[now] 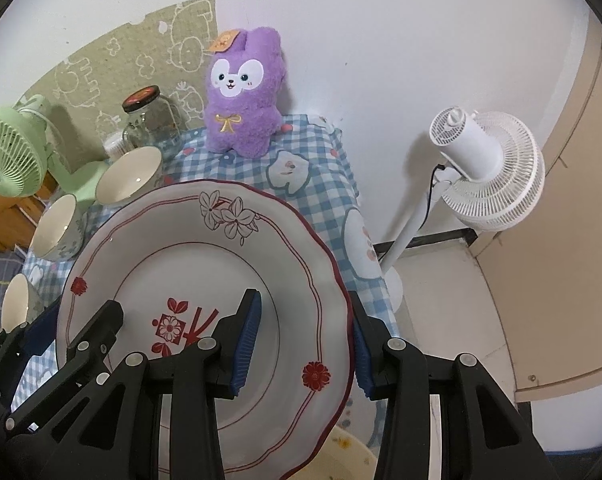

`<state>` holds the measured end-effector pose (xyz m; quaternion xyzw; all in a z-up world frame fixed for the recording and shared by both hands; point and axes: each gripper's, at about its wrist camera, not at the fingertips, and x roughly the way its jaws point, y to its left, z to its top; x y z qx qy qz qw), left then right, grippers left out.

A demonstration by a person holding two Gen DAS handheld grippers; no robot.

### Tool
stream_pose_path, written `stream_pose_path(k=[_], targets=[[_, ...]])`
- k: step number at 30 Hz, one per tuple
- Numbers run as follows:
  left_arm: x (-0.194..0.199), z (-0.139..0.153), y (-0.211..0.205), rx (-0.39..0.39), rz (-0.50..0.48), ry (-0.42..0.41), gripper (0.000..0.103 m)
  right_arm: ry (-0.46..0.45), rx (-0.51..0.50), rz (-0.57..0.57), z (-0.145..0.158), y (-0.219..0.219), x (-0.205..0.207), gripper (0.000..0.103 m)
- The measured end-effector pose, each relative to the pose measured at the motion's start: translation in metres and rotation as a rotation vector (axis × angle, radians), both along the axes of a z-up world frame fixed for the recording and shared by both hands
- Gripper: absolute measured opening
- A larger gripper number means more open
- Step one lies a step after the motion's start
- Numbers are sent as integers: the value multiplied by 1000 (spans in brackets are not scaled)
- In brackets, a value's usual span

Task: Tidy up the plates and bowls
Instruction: 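Lift the red-rim plate with both grippers and carry it toward the plate stack, then lower the red-rim plate onto the beaded-rim plate with both grippers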

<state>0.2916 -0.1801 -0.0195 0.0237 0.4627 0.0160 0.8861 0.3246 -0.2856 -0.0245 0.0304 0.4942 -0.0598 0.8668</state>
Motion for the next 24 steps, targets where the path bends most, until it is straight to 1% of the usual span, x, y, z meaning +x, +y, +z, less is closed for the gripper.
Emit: stream_pose_path(k=[5,13,20,24], targets=[[-18,4,2,-11,-11,-1,41,-8,-6,-10,5,3,-22,46],[-45,7,1,-12,-55,-15,41,13,-1,-51,0,2,-55,46],[-66,0,-3,-7,-78,5,41,40,-6,-83,-11,2,-83,46],[-77,-10,-5,-9,-95,28,41,58,-9,-99,-18,0,-96,46]])
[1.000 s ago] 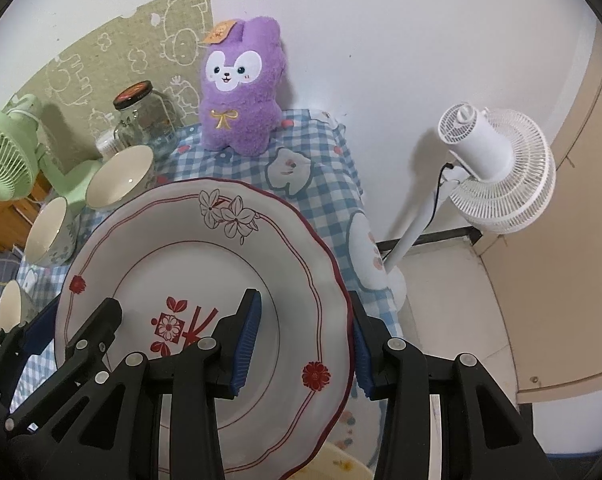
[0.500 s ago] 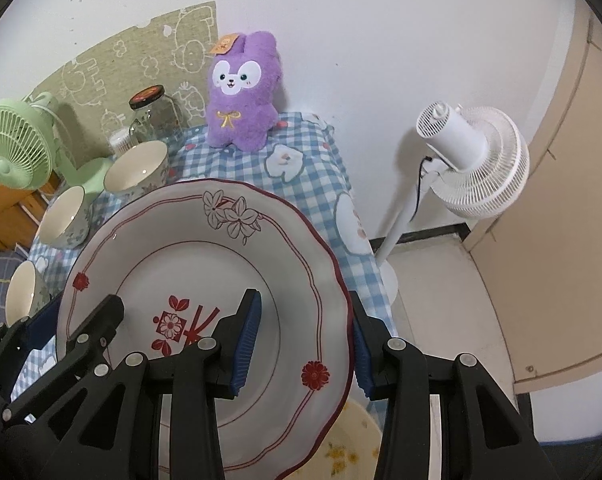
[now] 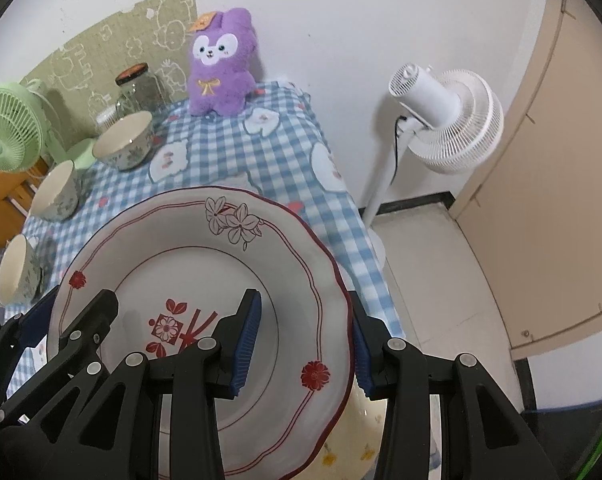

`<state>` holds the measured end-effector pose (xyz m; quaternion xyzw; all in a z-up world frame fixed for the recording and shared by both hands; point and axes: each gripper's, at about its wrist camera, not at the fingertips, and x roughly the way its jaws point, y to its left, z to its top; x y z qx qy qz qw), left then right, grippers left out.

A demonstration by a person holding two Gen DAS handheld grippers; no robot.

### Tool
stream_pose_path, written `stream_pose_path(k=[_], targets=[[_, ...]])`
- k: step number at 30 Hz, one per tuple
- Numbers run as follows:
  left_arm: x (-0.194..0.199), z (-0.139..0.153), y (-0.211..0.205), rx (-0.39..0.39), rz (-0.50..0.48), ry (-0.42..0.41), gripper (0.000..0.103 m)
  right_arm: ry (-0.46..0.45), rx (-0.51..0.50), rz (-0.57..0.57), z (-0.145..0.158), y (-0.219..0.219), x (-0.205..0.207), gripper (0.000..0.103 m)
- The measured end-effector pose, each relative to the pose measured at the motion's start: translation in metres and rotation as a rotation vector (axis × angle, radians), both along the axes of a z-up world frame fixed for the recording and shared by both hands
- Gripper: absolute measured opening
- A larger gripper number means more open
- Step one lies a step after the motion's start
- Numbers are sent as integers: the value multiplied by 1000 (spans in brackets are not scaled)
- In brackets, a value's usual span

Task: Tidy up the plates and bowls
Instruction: 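Lower the red-rim plate onto the beaded-rim plate with both grippers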

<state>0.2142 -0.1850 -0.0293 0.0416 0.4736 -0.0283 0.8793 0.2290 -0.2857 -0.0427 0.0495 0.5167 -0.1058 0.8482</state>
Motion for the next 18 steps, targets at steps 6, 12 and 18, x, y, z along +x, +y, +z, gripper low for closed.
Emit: stream_pose_path(k=[6,12,18], targets=[[-13,-12,-3,2,-30,24,41,21,-7,-24,-10,-3,-16,46],[-22,-25,-8,0,-57,47,41,31,-17,-47,-19,-6,-26,46],[-29,-41,-9,-15,-61,87,41,62,-24,-59,-32,-6,-36,46]])
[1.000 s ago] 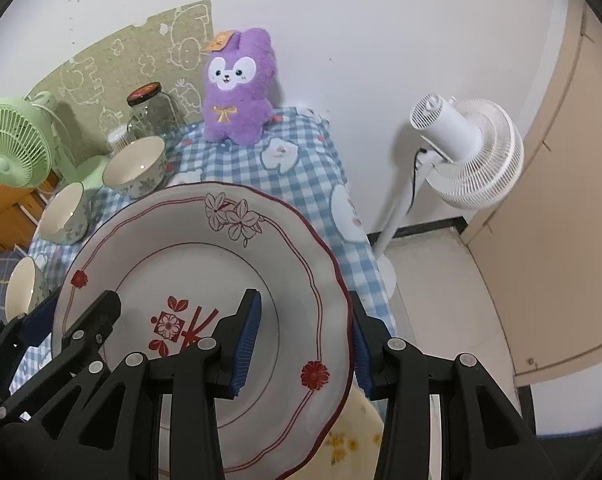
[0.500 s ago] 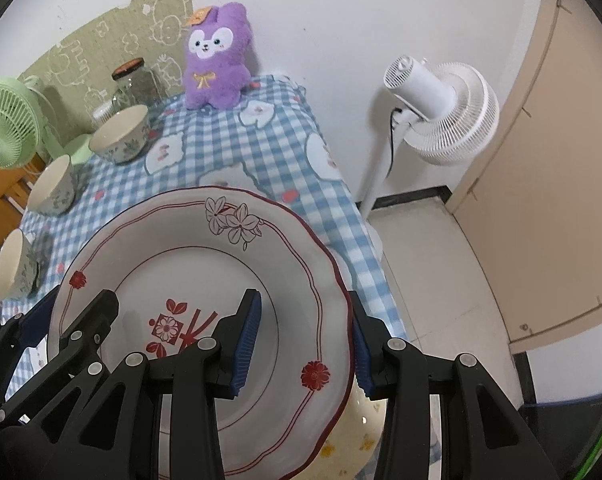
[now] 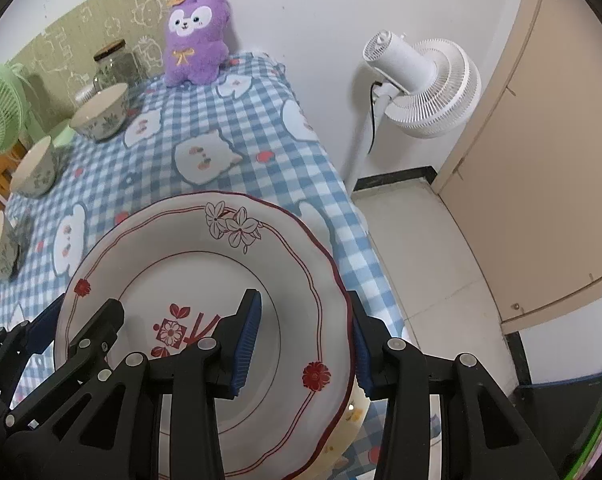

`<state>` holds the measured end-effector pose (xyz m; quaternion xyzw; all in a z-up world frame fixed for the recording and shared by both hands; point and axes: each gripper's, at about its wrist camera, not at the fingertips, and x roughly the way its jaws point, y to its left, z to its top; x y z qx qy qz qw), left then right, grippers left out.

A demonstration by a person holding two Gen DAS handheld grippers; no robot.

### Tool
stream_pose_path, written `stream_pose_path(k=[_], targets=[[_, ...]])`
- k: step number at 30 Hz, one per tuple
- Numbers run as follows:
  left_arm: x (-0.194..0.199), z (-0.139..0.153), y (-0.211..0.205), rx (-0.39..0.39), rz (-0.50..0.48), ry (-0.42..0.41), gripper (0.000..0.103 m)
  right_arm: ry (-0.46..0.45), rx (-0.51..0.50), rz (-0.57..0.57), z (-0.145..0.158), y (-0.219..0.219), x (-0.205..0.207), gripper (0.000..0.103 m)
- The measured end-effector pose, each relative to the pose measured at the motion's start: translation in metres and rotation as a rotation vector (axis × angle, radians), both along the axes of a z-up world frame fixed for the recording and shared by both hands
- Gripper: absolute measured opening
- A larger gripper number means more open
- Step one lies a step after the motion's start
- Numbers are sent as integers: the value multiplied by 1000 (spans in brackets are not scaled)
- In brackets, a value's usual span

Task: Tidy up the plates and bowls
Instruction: 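Lower the red-rim plate onto the beaded-rim plate with both grippers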

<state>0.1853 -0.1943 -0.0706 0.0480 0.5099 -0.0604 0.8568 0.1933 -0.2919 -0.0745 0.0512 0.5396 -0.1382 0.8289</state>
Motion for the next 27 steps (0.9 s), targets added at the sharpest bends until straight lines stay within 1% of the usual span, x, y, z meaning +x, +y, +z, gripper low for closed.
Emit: stream_pose_path(k=[6,19,27], targets=[[-6,-11,-2,-2,-6,31,41,26,-5,-9,-11,-2,-7,46],[-14,-26,-9,14,-21,68,41,78,9,-18,-31,-6,-17,46],[-17,-29,-11,31,-34,61,41,67,-9,-5,-32,-5,-16,46]])
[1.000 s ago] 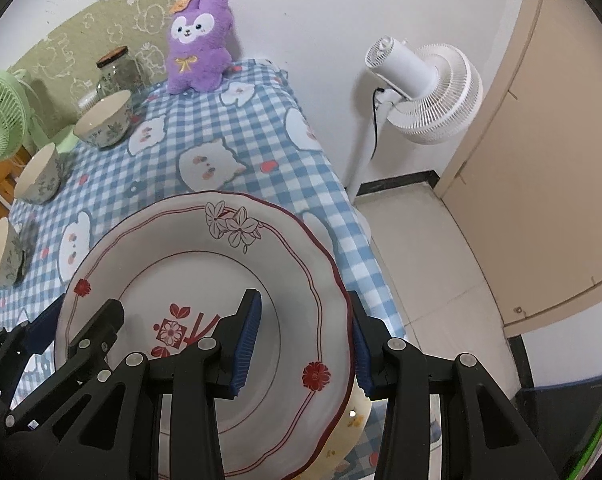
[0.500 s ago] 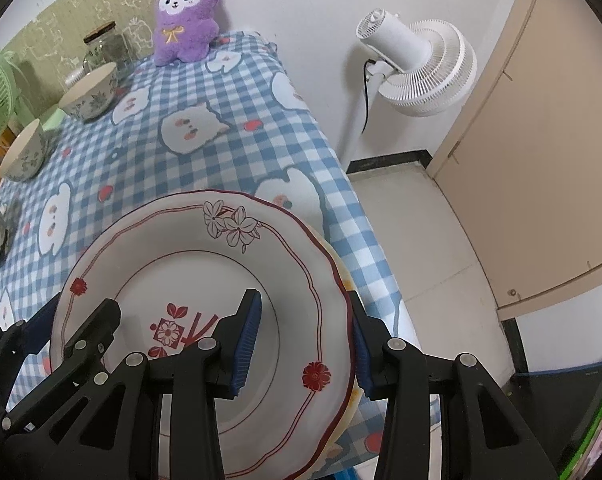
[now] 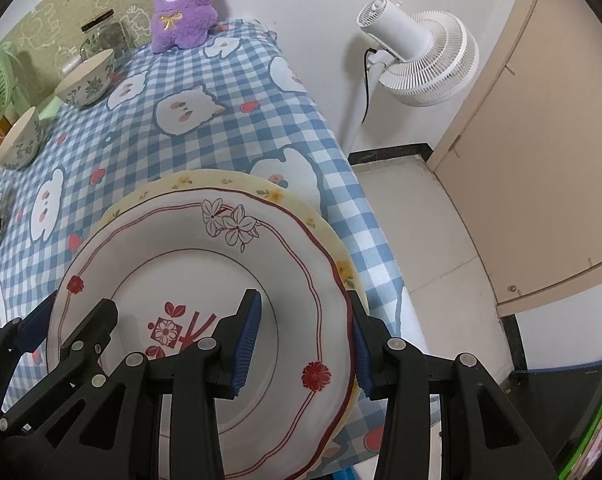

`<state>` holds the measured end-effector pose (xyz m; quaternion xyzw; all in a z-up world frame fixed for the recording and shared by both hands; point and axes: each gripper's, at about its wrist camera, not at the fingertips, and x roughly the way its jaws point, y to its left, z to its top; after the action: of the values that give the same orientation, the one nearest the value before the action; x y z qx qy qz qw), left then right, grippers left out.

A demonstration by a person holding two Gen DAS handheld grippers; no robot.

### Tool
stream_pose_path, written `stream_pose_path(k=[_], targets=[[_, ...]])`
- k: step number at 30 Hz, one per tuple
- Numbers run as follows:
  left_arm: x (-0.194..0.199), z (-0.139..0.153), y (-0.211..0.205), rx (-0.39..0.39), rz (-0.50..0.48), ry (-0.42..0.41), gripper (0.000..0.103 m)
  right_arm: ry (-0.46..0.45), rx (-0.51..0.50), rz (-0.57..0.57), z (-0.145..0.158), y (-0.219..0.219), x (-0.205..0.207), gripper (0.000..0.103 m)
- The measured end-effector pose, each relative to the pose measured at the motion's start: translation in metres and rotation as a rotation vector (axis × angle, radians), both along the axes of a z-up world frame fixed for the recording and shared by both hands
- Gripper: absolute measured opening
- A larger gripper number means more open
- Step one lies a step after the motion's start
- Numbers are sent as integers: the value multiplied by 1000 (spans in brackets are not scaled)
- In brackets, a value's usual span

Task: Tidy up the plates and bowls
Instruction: 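Lower the red-rim plate onto the beaded-rim plate with both grippers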

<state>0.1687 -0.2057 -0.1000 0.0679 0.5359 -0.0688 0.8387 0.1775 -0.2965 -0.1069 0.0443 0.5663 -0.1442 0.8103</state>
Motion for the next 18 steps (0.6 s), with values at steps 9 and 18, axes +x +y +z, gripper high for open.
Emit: stream_pose_path(k=[9,18], targets=[[3,-3,4,6,-5,-5,41,-12,-6,25,0,5,6,47],[4,-3,5,-28,-23,1,54,4,-5,25,-1,5,8,48]])
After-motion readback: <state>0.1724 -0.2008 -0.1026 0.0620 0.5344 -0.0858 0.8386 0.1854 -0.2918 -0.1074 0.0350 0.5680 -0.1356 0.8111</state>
